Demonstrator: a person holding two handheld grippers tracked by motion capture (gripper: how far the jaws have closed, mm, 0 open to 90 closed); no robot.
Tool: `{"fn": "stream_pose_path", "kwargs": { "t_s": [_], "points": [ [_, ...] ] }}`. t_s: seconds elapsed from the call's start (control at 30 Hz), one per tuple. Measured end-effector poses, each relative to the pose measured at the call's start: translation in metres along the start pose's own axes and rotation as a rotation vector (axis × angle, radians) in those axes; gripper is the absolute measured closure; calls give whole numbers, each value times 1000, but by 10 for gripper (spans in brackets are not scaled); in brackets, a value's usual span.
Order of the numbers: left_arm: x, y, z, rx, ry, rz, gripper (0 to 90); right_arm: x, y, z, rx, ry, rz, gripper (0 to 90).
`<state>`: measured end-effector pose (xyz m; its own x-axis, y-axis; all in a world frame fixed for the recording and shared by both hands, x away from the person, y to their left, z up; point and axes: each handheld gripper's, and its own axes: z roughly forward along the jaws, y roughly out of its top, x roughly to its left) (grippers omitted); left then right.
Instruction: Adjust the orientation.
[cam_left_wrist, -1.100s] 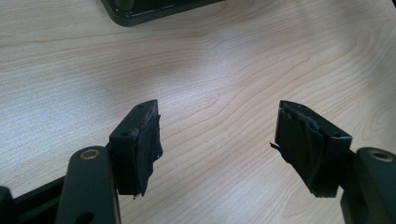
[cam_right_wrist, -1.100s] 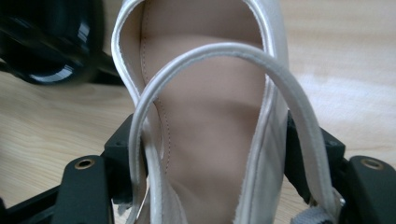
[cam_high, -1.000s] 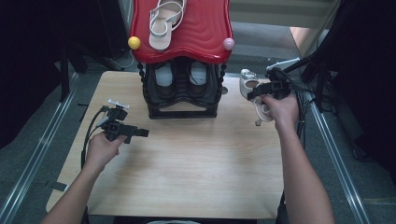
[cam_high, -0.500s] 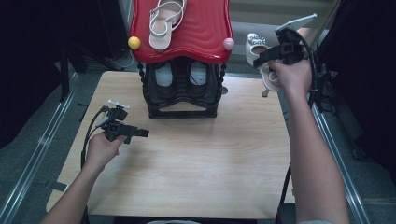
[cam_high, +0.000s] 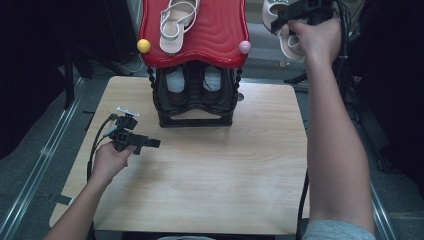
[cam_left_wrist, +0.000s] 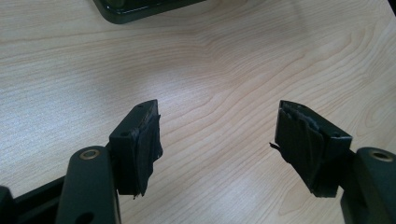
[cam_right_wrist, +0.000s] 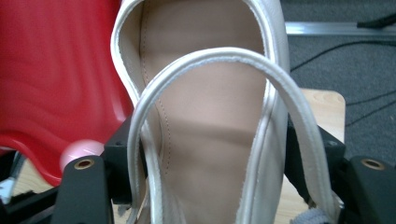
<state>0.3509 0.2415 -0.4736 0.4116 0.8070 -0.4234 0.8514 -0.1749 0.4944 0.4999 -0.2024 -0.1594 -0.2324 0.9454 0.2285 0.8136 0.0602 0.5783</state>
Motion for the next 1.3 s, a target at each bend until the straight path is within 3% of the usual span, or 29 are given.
{"fn": "stream_pose_path", "kwargs": {
  "t_s": [0.33, 0.5, 0.63, 0.8, 1.2, 1.3],
  "points": [
    [0, 0, -1, -4, -12, 0, 316, 77, 33, 5, -4, 7, -78, 320],
    [1, 0, -2, -6, -17, 5, 316, 112, 42, 21, 2, 9, -111, 319],
    [2, 0, -4, -17, -18, -1, 316, 132, 45, 37, 14, 4, -122, 319],
    [2, 0, -3, -9, -18, 4, 315, 142, 45, 48, 6, -25, -115, 316],
    [2, 0, -4, -8, -19, 0, 315, 140, 37, 62, -6, -25, -119, 312],
    [1, 0, -3, -4, -20, 1, 315, 143, 36, 66, -5, -50, -137, 306]
  ]
}}
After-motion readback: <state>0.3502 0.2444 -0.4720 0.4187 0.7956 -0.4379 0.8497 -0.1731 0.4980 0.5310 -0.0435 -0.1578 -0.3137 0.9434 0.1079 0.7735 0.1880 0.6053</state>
